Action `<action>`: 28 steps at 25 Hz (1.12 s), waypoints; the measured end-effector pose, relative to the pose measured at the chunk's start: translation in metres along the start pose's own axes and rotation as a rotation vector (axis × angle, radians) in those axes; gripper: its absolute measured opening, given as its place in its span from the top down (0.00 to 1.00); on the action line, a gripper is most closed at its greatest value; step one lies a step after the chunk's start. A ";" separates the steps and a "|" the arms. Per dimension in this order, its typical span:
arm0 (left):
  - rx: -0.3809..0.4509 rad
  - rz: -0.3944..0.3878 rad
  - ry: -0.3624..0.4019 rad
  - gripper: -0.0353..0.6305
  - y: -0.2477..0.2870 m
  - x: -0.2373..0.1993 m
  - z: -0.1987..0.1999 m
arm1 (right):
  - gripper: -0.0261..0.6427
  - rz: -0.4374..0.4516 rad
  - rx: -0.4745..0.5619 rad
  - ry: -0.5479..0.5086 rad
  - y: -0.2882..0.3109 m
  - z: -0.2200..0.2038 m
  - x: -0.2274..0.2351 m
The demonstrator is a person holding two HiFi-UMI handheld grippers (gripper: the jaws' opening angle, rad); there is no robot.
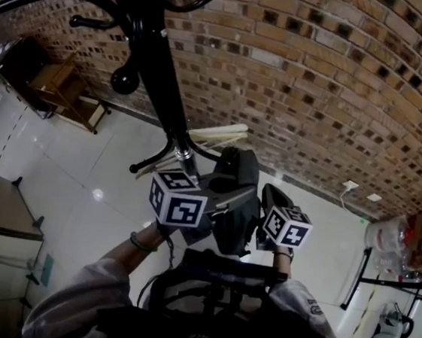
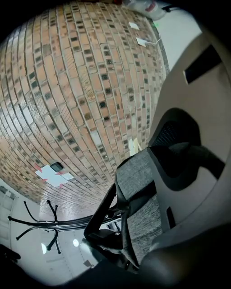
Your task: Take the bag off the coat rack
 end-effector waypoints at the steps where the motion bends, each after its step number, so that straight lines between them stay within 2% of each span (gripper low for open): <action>1: -0.010 0.001 0.005 0.89 0.005 0.002 -0.003 | 0.95 -0.003 0.002 0.000 -0.003 0.000 0.003; 3: -0.015 0.008 -0.011 0.89 0.012 0.003 -0.009 | 0.95 -0.015 0.015 0.012 -0.011 0.000 0.010; 8: 0.018 0.056 -0.108 0.89 0.022 -0.004 -0.026 | 0.95 -0.044 0.038 0.035 -0.035 0.002 0.036; 12: 0.045 0.110 -0.157 0.89 0.032 -0.004 -0.043 | 0.95 -0.026 0.023 0.018 -0.050 -0.002 0.047; 19: 0.098 0.237 -0.239 0.89 0.037 0.002 -0.082 | 0.95 0.054 -0.046 -0.068 -0.065 -0.014 0.038; 28: 0.213 0.419 -0.321 0.89 0.011 0.015 -0.129 | 0.95 0.230 -0.049 -0.195 -0.080 -0.024 -0.008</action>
Point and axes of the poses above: the fingertips, and each gripper's own axes: y forward along the fingers, x to its right, z out of its top, the point moved 1 cm from there along -y, backward along the fingers, and after that the axes turned 10 degrees about -x, right-handed, at the moved point
